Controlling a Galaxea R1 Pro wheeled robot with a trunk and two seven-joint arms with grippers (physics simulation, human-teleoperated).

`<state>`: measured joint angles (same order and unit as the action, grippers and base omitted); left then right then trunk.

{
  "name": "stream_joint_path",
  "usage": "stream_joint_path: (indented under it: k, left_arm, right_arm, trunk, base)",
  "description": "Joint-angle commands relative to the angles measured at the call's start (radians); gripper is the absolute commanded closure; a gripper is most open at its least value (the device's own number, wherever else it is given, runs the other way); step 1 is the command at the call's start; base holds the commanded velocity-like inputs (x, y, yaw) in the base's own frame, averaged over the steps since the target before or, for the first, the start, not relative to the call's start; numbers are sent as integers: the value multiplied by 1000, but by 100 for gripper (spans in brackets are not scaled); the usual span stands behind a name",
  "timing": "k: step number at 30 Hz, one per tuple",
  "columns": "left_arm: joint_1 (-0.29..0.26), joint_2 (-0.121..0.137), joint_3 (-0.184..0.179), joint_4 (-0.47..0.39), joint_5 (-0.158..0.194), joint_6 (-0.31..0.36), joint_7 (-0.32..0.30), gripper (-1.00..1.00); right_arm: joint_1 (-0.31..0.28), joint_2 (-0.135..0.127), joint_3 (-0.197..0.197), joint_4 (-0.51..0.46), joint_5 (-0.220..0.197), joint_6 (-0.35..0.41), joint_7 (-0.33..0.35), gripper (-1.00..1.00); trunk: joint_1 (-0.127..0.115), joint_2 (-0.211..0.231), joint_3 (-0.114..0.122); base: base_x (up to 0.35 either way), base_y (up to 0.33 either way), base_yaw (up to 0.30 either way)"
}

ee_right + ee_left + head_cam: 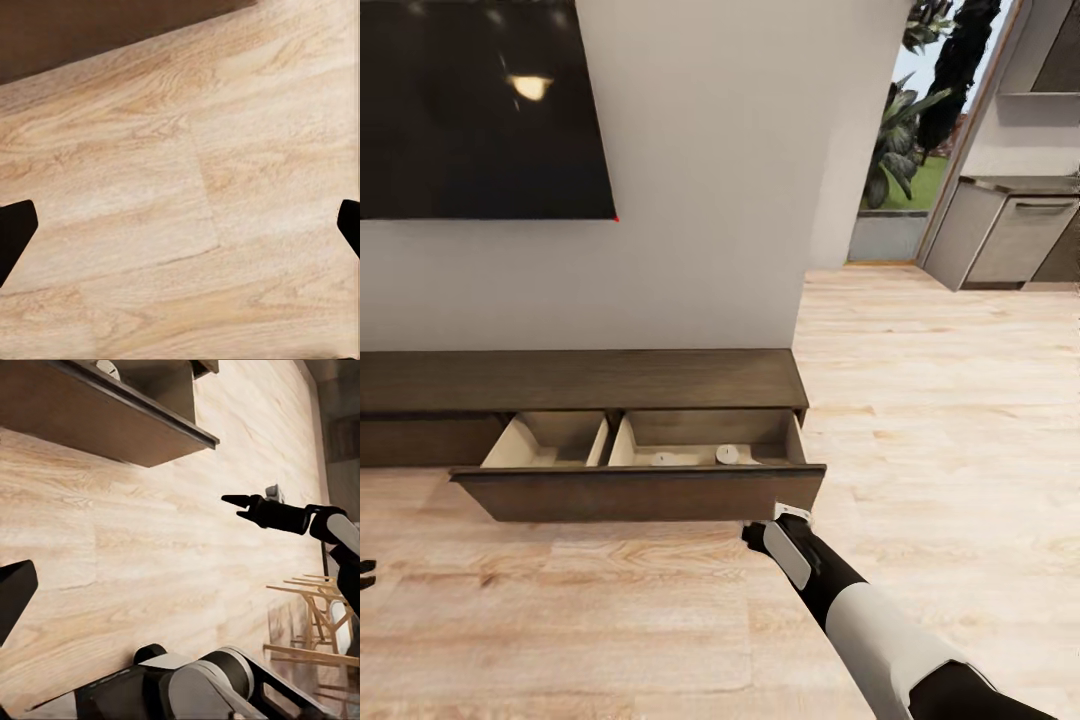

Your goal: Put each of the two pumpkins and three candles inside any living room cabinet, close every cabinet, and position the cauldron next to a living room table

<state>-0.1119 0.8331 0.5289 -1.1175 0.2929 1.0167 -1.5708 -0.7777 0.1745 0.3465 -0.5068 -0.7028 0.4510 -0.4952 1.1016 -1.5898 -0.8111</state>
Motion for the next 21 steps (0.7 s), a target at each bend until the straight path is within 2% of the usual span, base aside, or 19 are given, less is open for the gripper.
stream_joint_path:
  k: [1,3,4,6,7,8,9,10,12,13,15,16,17,18,19,21]
  left_arm:
    - [0,-5,-17,-9,-19,0,0,-100]
    - [-4,-33,-42,-22,-66,2,15,-100]
    - [-9,-71,-50,-46,-96,4,85,-100]
    - [-13,-132,-56,-108,-115,6,216,-100]
    - [-14,-151,-58,-125,-117,7,255,-100]
    - [-17,-216,-60,-169,-122,8,383,-100]
    - [-19,-263,-61,-189,-124,8,476,-100]
    - [-20,-285,-62,-197,-125,9,523,-100]
    - [-22,-359,-63,-214,-126,10,706,-100]
    - [-22,-374,-63,-217,-126,9,748,-100]
    - [-23,-428,-77,-223,-126,5,902,-100]
    - [-23,-441,-86,-224,-126,4,936,-100]
    - [-23,-468,-109,-224,-126,0,1001,-100]
    - [-23,-483,-123,-223,-127,-5,1033,-100]
    - [-23,-514,-155,-218,-128,-23,1096,-100]
    - [-23,-574,-208,-200,-127,-107,1226,-100]
  right_arm:
    - [0,0,0,0,1,0,0,-100]
    - [0,0,1,0,0,1,-3,-100]
    - [1,0,2,2,-1,1,-6,-100]
    - [1,0,2,5,-3,-1,-8,-100]
    - [1,0,3,6,-3,-1,-9,-100]
    - [1,0,3,7,-2,-1,-10,-100]
    - [1,0,3,6,-2,1,-11,-100]
    - [2,0,3,6,-2,2,-12,-100]
    - [4,0,13,6,-2,4,-13,-100]
    - [5,0,17,6,-2,4,-13,-100]
    - [15,0,39,8,-3,-2,-14,-100]
    - [18,0,45,11,-3,-4,-14,-100]
    - [26,0,54,19,-3,-15,-14,-100]
    - [30,0,58,25,-3,-24,-14,-100]
    - [41,0,64,40,-3,-50,-14,-100]
    - [62,0,73,88,-1,-120,-14,-100]
  trunk:
    - [0,0,0]
    - [0,0,0]
    - [0,0,0]
    - [0,0,0]
    - [0,0,0]
    - [0,0,0]
    - [0,0,0]
    - [0,0,0]
    - [0,0,0]
    - [0,0,0]
    - [0,0,0]
    - [0,0,0]
    - [0,0,0]
    - [0,0,0]
    - [0,0,0]
    - [0,0,0]
  base:
    - [-300,0,0]
    - [-197,0,0]
    - [-81,0,0]
    - [-42,0,0]
    - [-26,0,0]
    - [-14,0,0]
    - [-9,0,0]
    - [-7,0,0]
    - [-4,0,0]
    - [-2,0,0]
    - [-1,0,0]
    - [0,0,0]
    - [0,0,0]
    - [0,0,0]
    - [0,0,0]
    - [0,0,0]
